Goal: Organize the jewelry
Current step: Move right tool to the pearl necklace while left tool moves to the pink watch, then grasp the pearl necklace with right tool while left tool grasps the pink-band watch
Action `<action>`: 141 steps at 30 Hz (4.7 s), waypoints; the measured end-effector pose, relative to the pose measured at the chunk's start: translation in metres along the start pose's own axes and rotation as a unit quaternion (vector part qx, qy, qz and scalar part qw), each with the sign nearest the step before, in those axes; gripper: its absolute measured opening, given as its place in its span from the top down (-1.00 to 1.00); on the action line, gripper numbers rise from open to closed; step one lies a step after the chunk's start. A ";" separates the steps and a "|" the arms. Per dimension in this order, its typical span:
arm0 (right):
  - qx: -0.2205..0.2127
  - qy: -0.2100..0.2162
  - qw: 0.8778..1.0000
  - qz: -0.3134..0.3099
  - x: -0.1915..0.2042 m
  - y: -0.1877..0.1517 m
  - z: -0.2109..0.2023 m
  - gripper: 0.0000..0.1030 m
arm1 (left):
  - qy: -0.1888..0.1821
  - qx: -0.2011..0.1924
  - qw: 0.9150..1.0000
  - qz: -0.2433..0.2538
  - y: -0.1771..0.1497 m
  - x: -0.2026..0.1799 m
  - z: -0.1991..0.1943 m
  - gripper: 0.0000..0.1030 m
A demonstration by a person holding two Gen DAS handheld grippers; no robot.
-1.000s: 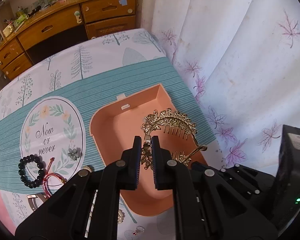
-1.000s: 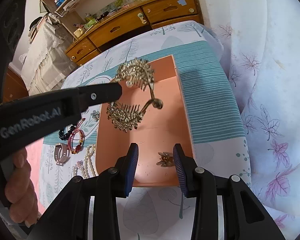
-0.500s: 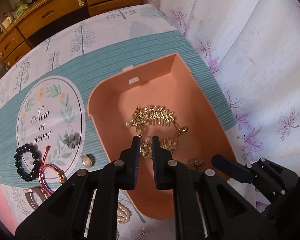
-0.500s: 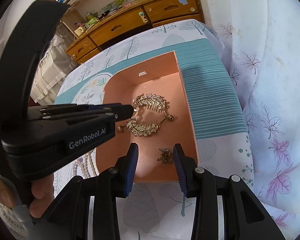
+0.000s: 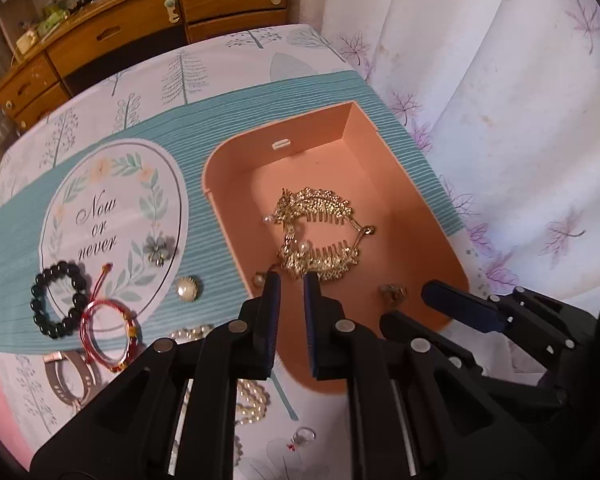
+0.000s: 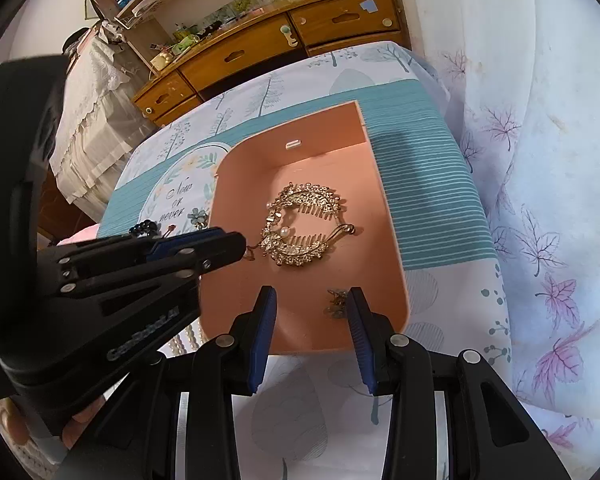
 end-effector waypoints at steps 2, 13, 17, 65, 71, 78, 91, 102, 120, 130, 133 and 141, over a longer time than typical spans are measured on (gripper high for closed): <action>-0.003 0.000 1.000 -0.003 0.004 -0.001 -0.003 0.29 | -0.008 -0.003 1.000 -0.012 -0.001 0.008 -0.006 0.83; -0.021 -0.012 0.999 -0.033 0.033 -0.008 -0.025 0.29 | 0.041 -0.009 0.998 -0.051 -0.026 0.060 -0.041 0.83; -0.027 -0.009 0.998 -0.047 0.048 -0.015 -0.035 0.29 | 0.028 -0.020 0.997 -0.065 -0.041 0.082 -0.059 0.83; 0.175 0.000 0.978 -0.116 0.178 -0.010 0.091 0.67 | 0.030 0.019 0.977 -0.211 -0.081 0.282 -0.049 0.83; 0.160 -0.032 0.973 -0.163 0.195 -0.012 0.095 0.85 | 0.017 0.029 0.974 -0.223 -0.079 0.285 -0.043 0.83; 0.131 -0.022 0.976 -0.171 0.198 -0.020 0.083 0.86 | 0.010 0.031 0.971 -0.236 -0.072 0.283 -0.043 0.83; 0.107 -0.005 0.983 -0.151 0.184 -0.021 0.060 0.86 | 0.024 0.013 0.996 -0.086 -0.061 0.220 -0.055 0.83; 0.098 0.003 0.985 -0.139 0.174 -0.024 0.052 0.86 | 0.036 0.033 0.997 0.053 -0.065 0.190 -0.030 0.83; 0.112 0.026 0.987 -0.115 0.163 -0.027 0.062 0.86 | 0.030 0.075 0.991 0.110 -0.065 0.184 -0.022 0.12; 0.117 0.029 0.987 -0.109 0.159 -0.029 0.063 0.86 | 0.048 0.084 0.985 0.142 -0.062 0.187 -0.009 0.43; 0.122 0.033 0.986 -0.104 0.157 -0.029 0.066 0.86 | 0.056 0.085 0.983 0.154 -0.061 0.188 -0.007 0.62; 0.142 0.047 0.985 -0.082 0.149 -0.025 0.075 0.86 | 0.049 0.095 0.990 0.096 -0.054 0.194 -0.002 0.89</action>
Point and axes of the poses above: each gripper's, at about its wrist camera, not at the fingertips, and z roughly the way its jaws point, x to its left, y to its top, the point moved 1 cm from there along z, roughly the way its jaws point, and after that the axes turned 15 degrees about -z, right-handed, at the moved point
